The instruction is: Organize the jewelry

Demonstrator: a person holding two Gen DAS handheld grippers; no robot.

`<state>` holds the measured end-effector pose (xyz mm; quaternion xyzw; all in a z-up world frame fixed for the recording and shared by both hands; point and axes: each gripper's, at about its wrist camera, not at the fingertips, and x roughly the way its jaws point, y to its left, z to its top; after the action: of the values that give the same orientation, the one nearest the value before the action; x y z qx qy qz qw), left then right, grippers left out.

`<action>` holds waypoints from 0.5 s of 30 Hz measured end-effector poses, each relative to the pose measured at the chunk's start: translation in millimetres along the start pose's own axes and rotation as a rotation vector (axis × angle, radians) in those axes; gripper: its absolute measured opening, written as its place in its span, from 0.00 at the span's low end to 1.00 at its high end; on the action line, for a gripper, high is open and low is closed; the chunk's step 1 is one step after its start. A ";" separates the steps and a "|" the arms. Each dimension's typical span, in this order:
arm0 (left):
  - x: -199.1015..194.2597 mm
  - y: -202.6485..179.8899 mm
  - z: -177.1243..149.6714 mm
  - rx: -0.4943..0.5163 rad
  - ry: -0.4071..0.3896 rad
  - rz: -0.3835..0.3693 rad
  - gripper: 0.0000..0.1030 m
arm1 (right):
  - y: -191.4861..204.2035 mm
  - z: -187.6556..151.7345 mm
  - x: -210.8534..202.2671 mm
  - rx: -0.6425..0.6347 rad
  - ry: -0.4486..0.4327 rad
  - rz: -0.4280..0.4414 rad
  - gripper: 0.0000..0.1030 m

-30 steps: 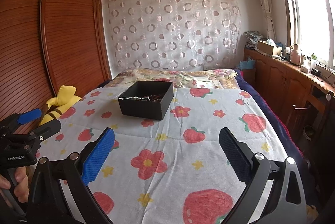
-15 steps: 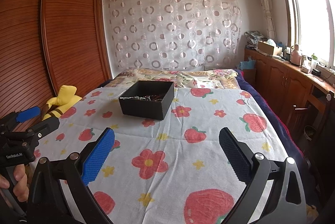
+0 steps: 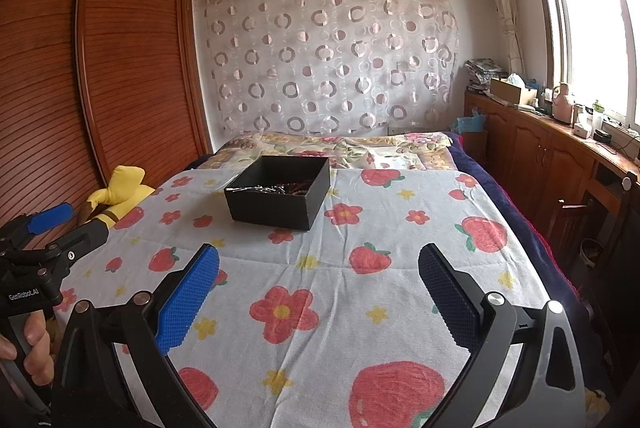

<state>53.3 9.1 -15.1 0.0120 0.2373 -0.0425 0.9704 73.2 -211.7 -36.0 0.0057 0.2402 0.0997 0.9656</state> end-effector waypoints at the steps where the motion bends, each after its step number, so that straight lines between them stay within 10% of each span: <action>1: -0.3 -1.3 -1.1 0.000 0.000 0.000 0.93 | -1.0 0.2 -0.1 0.001 0.000 0.000 0.98; 15: 0.2 -1.9 -2.5 0.001 0.000 0.001 0.93 | -1.2 -0.3 -0.3 0.004 -0.001 0.001 0.98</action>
<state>52.2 7.3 -17.4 0.0126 0.2373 -0.0423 0.9704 73.1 -212.9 -36.2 0.0078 0.2398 0.0996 0.9657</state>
